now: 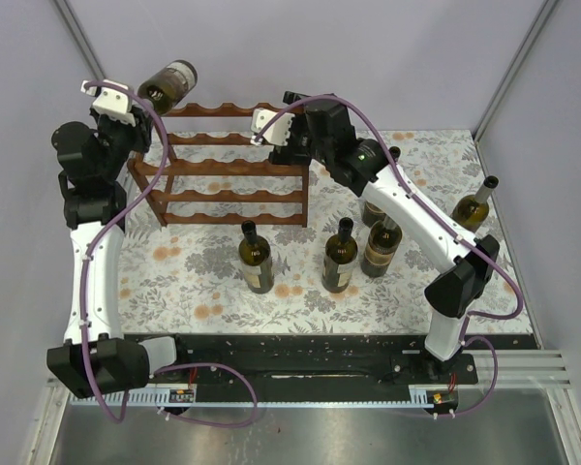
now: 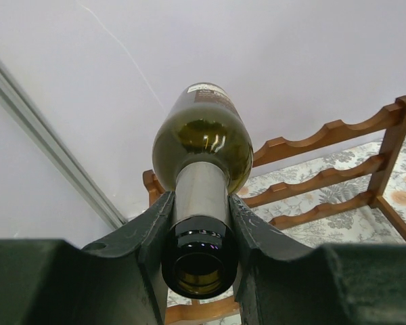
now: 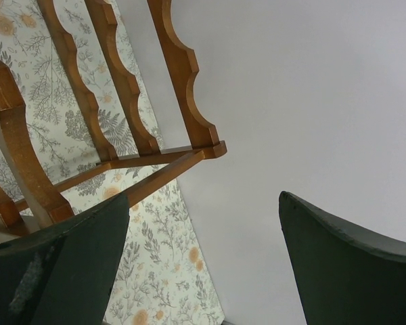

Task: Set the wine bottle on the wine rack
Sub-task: Place the wine bottle in the wine rack.

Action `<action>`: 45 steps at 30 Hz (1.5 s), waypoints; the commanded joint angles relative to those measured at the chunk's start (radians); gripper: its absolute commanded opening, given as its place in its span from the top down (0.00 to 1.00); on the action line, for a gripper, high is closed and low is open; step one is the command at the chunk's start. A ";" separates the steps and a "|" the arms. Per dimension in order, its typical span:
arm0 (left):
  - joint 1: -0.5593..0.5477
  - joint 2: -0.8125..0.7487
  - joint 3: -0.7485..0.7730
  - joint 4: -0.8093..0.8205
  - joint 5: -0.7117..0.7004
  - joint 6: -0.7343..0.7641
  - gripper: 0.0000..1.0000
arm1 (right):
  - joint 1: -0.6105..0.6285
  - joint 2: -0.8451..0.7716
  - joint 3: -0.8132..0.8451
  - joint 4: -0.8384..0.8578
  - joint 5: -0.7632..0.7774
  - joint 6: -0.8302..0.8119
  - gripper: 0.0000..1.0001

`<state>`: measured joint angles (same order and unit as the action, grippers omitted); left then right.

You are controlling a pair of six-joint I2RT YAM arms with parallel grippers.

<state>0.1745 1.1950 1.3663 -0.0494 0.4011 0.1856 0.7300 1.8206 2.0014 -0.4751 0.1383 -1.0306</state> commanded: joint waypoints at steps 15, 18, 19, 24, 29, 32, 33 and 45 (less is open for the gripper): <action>0.039 -0.124 -0.068 0.247 -0.034 -0.074 1.00 | -0.007 -0.087 -0.056 0.072 0.040 0.066 0.01; 0.043 -0.176 -0.101 0.224 -0.036 -0.083 1.00 | -0.009 -0.104 -0.081 0.090 0.044 0.076 0.00; 0.045 -0.196 -0.113 0.217 -0.038 -0.086 1.00 | -0.009 -0.109 -0.088 0.095 0.044 0.078 0.00; 0.053 -0.303 -0.163 0.166 -0.059 -0.115 1.00 | -0.009 -0.130 -0.133 0.122 0.049 0.080 0.01; 0.056 -0.399 -0.200 0.091 -0.085 -0.127 1.00 | -0.009 -0.147 -0.158 0.130 0.052 0.089 0.00; 0.056 -0.494 -0.257 0.086 -0.094 -0.124 1.00 | -0.009 -0.155 -0.171 0.130 0.058 0.092 0.01; 0.057 -0.526 -0.286 0.091 -0.096 -0.123 1.00 | -0.009 -0.155 -0.179 0.130 0.058 0.092 0.00; 0.056 -0.839 -0.392 -0.064 -0.105 -0.115 1.00 | -0.009 -0.205 -0.228 0.142 0.050 0.098 0.01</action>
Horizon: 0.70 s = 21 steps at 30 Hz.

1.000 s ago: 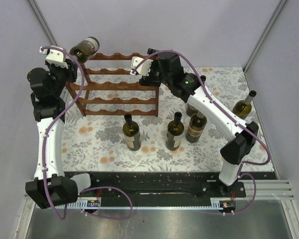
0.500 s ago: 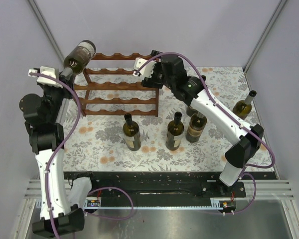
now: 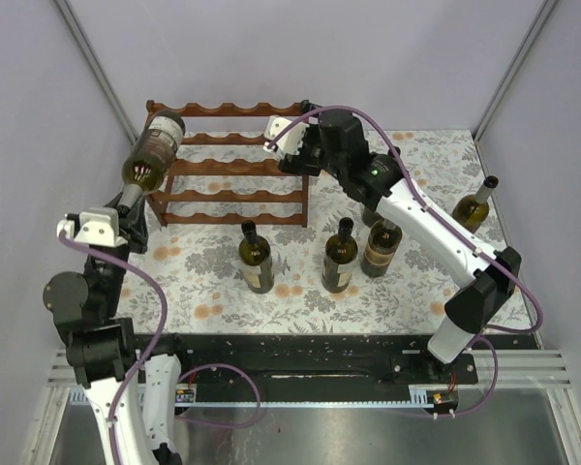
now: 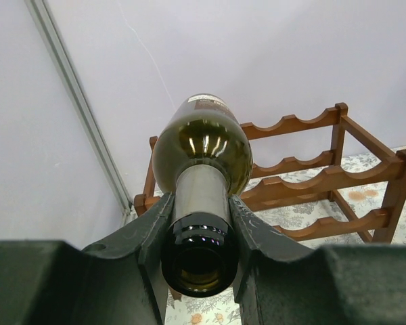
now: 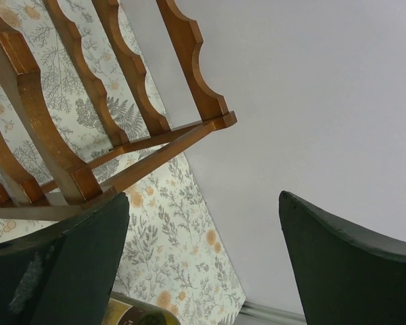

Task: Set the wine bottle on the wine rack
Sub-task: Place the wine bottle in the wine rack.

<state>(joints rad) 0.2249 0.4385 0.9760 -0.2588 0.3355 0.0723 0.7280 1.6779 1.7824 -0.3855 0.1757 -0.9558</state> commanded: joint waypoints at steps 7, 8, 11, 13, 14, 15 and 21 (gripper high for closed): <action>0.005 -0.243 -0.097 0.072 -0.091 0.011 1.00 | -0.007 -0.092 -0.051 0.071 0.004 0.028 0.01; 0.004 -0.270 -0.103 0.057 -0.098 0.011 1.00 | -0.006 -0.092 -0.052 0.073 0.001 0.029 0.00; 0.005 -0.354 -0.152 0.020 -0.108 0.004 1.00 | -0.006 -0.098 -0.055 0.074 -0.004 0.032 0.01; 0.004 -0.406 -0.180 -0.023 -0.130 0.000 1.00 | -0.007 -0.101 -0.055 0.074 -0.004 0.032 0.01; 0.004 -0.434 -0.195 -0.046 -0.136 0.003 1.00 | -0.007 -0.104 -0.057 0.073 -0.005 0.032 0.01; 0.004 -0.470 -0.209 -0.069 -0.142 0.000 1.00 | -0.007 -0.104 -0.058 0.073 -0.007 0.031 0.00; -0.002 -0.598 -0.269 -0.152 -0.184 0.012 1.00 | -0.007 -0.099 -0.064 0.079 -0.008 0.025 0.00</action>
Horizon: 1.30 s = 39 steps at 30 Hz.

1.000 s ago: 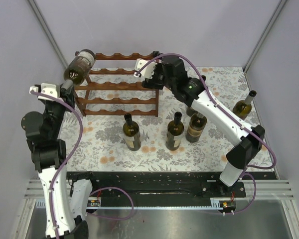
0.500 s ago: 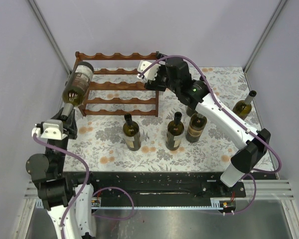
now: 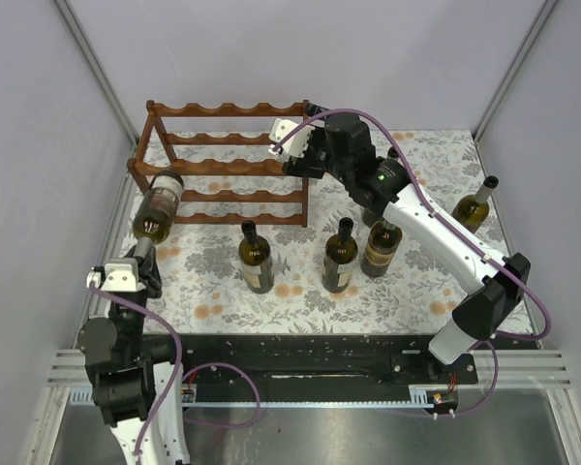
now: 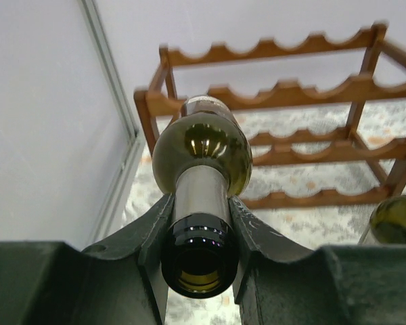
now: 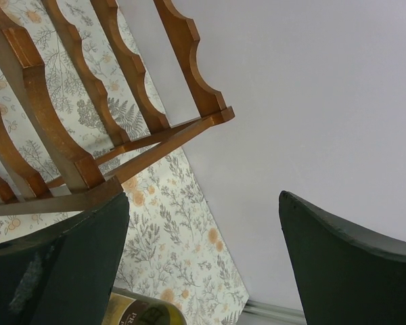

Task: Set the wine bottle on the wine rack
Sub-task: Place the wine bottle in the wine rack.

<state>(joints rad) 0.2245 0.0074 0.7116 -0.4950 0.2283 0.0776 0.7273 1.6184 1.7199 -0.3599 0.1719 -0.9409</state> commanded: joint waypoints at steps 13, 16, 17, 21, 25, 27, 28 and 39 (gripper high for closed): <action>-0.113 -0.165 -0.043 0.096 -0.191 0.010 1.00 | -0.005 -0.009 -0.003 0.062 -0.012 0.004 0.01; -0.113 -0.164 -0.066 0.156 -0.202 0.024 1.00 | -0.006 -0.002 0.000 0.064 -0.012 0.002 0.01; -0.113 -0.162 -0.078 0.180 -0.202 0.027 1.00 | -0.006 0.001 0.001 0.064 -0.014 0.001 0.00; -0.113 -0.158 -0.122 0.268 -0.190 0.062 1.00 | -0.005 0.009 0.012 0.059 -0.015 -0.004 0.01; -0.113 -0.156 -0.164 0.355 -0.147 0.077 1.00 | -0.006 0.014 0.018 0.056 -0.008 -0.010 0.00; -0.113 -0.153 -0.181 0.386 -0.141 0.082 1.00 | -0.006 0.018 0.018 0.056 -0.008 -0.012 0.01; -0.114 -0.152 -0.188 0.395 -0.138 0.088 1.00 | -0.006 0.020 0.020 0.055 -0.008 -0.012 0.01; -0.113 -0.167 -0.279 0.463 -0.087 0.131 1.00 | -0.006 0.029 0.029 0.049 -0.005 -0.015 0.01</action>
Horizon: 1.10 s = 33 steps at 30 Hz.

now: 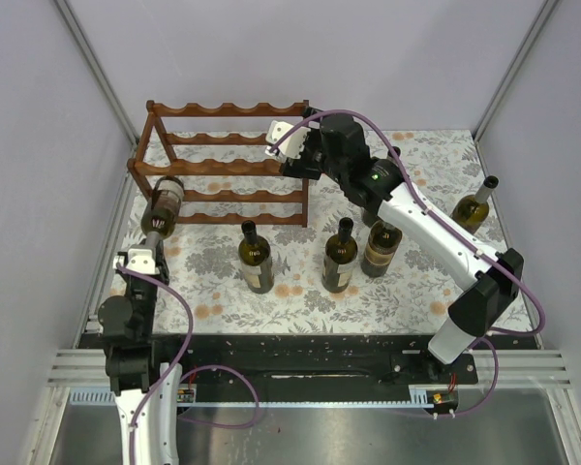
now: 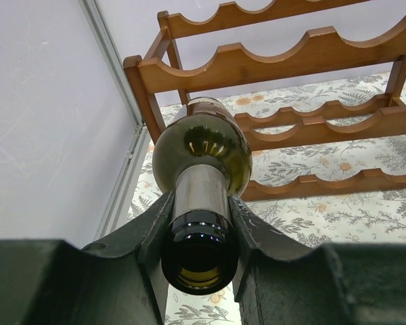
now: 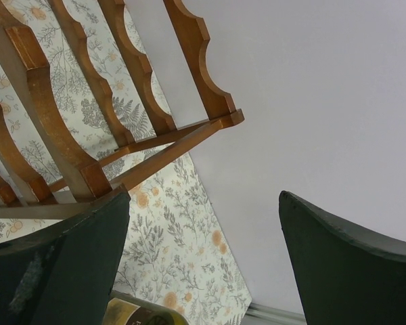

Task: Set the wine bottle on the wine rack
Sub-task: Place the wine bottle in the wine rack.

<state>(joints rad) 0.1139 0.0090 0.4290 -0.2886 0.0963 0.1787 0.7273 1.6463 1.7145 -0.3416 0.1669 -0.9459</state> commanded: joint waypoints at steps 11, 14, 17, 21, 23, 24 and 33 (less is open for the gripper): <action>-0.002 -0.169 -0.117 0.417 0.028 0.080 1.00 | -0.005 0.004 0.028 0.021 0.002 -0.014 0.01; -0.002 -0.168 -0.137 0.401 0.031 0.088 1.00 | -0.005 0.006 0.030 0.019 0.002 -0.014 0.01; -0.002 -0.167 -0.134 0.347 0.033 0.099 1.00 | -0.005 0.012 0.031 0.019 0.002 -0.016 0.01; -0.002 -0.129 -0.101 0.232 0.062 0.130 1.00 | -0.006 0.024 0.046 0.015 -0.003 -0.013 0.00; -0.002 -0.074 -0.069 0.159 0.089 0.156 1.00 | -0.005 0.030 0.059 0.009 -0.004 -0.008 0.01; -0.002 -0.042 -0.050 0.126 0.098 0.169 1.00 | -0.005 0.033 0.063 0.007 -0.004 -0.007 0.00; -0.002 0.198 0.103 -0.125 0.181 0.271 1.00 | -0.006 0.033 0.065 0.004 -0.004 -0.014 0.00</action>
<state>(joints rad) 0.1143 0.1287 0.4591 -0.2970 0.1852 0.4042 0.7269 1.6848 1.7317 -0.3458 0.1665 -0.9489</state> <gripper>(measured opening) 0.373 0.993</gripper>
